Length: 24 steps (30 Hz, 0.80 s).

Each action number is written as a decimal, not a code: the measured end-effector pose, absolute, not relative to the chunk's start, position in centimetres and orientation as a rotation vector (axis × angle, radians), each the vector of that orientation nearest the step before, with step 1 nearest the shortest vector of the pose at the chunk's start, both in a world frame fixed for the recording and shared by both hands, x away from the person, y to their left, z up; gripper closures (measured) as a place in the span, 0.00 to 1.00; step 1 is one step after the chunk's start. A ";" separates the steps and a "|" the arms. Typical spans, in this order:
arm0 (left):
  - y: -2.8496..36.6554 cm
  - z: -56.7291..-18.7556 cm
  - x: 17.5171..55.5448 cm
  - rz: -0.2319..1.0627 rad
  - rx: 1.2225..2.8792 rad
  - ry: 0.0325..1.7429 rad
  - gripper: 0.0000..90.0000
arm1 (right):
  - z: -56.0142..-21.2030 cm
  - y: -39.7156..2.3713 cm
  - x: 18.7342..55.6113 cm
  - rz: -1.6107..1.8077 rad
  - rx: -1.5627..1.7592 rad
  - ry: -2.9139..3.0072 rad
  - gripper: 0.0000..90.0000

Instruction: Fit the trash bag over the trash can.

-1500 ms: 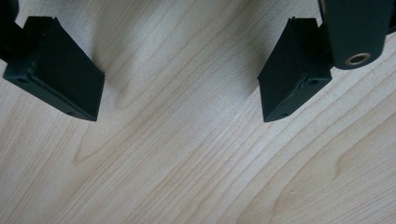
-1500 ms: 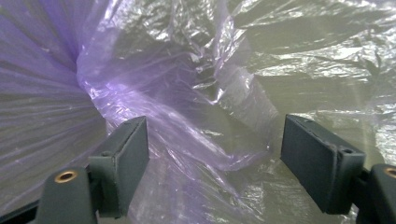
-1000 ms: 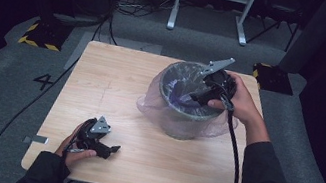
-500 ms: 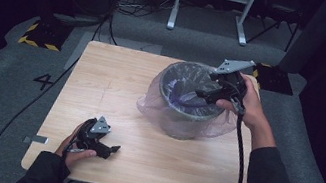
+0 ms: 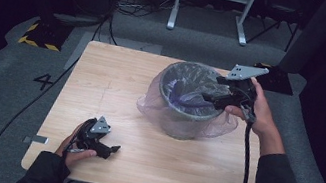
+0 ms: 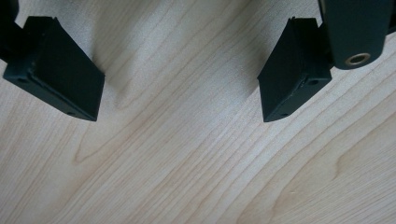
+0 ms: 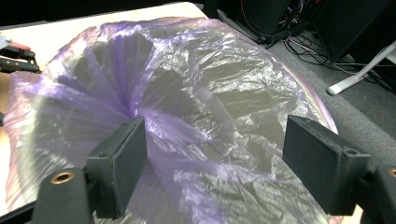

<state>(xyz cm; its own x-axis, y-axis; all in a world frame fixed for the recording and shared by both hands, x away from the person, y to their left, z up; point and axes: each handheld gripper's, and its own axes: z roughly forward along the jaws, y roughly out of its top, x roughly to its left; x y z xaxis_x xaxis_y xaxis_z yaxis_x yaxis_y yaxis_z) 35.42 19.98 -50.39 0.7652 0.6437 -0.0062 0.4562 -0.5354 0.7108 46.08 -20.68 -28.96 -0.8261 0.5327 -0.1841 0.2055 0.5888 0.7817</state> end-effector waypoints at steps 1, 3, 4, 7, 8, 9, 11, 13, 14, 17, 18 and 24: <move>20.0 -50.4 35.4 0.333 2.231 0.817 0.15 | -28.9 -20.8 45.9 1.116 0.591 2.418 0.24; 20.0 -50.4 35.4 0.333 2.231 0.818 0.15 | -28.9 -21.0 45.7 1.119 0.591 2.417 0.24; 20.0 -50.4 35.4 0.333 2.231 0.817 0.15 | -28.9 -21.1 45.5 1.118 0.587 2.417 0.24; 20.0 -50.4 35.4 0.333 2.231 0.817 0.15 | -28.8 -21.5 45.1 1.124 0.585 2.412 0.23; 20.0 -50.4 35.4 0.333 2.231 0.818 0.15 | -28.8 -21.6 45.0 1.132 0.587 2.409 0.23; 20.0 -50.4 35.4 0.333 2.231 0.817 0.15 | -28.7 -21.7 44.9 1.138 0.586 2.406 0.23; 20.0 -50.4 35.4 0.333 2.231 0.818 0.15 | -28.6 -21.8 44.6 1.155 0.572 2.406 0.23; 20.0 -50.4 35.4 0.333 2.231 0.817 0.15 | -28.6 -21.9 44.3 1.153 0.557 2.409 0.23; 20.0 -50.4 35.4 0.333 2.231 0.818 0.15 | -28.6 -21.9 44.2 1.146 0.550 2.409 0.22; 20.0 -50.4 35.4 0.333 2.231 0.818 0.15 | -28.6 -21.9 43.8 1.138 0.531 2.413 0.22; 20.0 -50.4 35.4 0.333 2.231 0.817 0.15 | -28.6 -21.9 43.7 1.139 0.524 2.414 0.22; 20.0 -50.4 35.4 0.333 2.231 0.817 0.15 | -28.8 -22.1 42.9 1.134 0.525 2.402 0.22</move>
